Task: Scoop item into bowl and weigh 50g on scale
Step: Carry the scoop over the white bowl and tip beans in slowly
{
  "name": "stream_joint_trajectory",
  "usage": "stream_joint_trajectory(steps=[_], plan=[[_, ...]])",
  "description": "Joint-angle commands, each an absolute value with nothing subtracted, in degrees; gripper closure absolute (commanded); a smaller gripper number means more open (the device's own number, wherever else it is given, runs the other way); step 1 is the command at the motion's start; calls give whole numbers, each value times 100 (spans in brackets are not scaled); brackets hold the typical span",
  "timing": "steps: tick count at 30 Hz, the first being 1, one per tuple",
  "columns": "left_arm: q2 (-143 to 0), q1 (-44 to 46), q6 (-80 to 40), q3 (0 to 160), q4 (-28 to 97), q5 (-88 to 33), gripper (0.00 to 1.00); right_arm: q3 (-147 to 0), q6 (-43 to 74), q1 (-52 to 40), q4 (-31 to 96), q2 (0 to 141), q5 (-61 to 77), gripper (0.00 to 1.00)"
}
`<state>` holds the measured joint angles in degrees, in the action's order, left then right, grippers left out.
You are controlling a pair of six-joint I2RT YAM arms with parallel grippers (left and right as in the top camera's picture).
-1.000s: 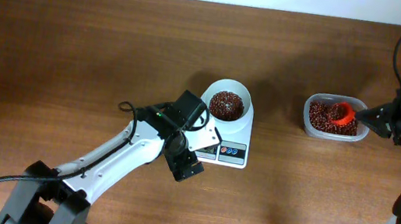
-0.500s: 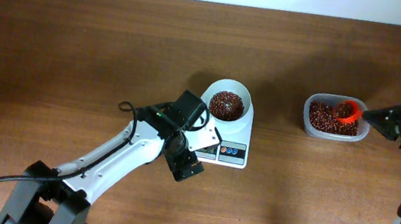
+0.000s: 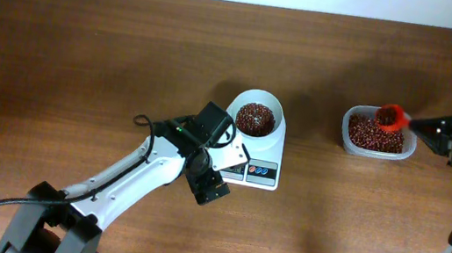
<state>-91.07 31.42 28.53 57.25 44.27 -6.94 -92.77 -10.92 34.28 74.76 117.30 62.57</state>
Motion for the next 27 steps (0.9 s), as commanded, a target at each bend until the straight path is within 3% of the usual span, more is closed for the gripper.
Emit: stream_joint_trajectory(steps=[1,15,27], plan=[[-9039,3133,2945,5704,4416,-775,1,-9249,-1201,2974,7472,11762,6576,96],[-9039,3133,2945,5704,4416,-773,1,-9249,-1173,915,7347,11762,6901,96],[-9039,3133,2943,5704,4416,-773,1,-9485,-1002,32,6947,11756,6694,96]])
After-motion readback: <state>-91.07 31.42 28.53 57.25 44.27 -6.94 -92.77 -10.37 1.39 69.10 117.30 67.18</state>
